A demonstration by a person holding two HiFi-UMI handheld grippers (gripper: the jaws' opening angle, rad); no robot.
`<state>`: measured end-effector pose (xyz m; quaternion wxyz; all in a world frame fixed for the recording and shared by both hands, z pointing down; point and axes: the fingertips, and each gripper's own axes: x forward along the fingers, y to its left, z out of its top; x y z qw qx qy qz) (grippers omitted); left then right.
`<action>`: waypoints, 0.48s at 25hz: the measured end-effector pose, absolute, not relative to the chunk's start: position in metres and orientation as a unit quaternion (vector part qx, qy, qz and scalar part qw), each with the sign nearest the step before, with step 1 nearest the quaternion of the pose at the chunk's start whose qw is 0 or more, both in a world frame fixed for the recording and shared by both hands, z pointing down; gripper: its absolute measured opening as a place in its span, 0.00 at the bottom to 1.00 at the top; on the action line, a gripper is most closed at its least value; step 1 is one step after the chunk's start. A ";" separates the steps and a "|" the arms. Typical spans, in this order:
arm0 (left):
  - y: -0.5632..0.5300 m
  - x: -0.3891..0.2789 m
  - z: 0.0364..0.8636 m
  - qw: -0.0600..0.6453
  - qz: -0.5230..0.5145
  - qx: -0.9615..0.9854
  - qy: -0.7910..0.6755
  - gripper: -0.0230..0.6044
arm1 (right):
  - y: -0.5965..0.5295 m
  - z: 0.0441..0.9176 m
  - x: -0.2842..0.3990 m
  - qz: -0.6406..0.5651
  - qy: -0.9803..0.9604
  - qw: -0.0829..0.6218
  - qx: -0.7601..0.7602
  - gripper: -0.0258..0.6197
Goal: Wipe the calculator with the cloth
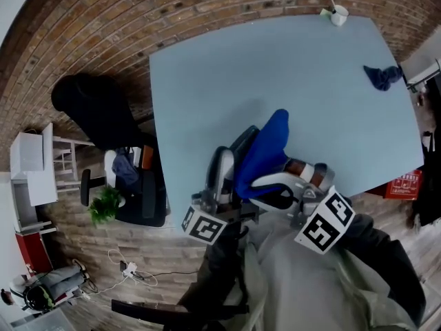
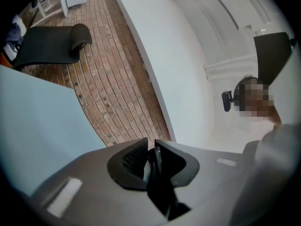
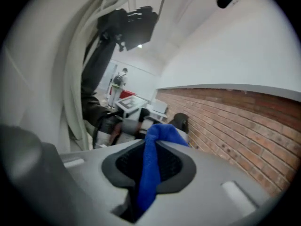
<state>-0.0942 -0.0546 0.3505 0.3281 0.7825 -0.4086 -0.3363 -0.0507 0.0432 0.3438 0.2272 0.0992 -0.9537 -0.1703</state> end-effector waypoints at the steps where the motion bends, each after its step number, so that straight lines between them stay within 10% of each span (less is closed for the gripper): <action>1: -0.055 -0.100 0.351 0.326 -0.340 0.779 -0.414 0.12 | 0.056 0.345 -0.051 -0.170 -0.956 0.229 0.076 0.13; 12: -0.058 -0.129 0.346 0.353 -0.431 0.729 -0.399 0.12 | 0.021 0.344 0.001 -0.087 -0.956 0.184 0.213 0.13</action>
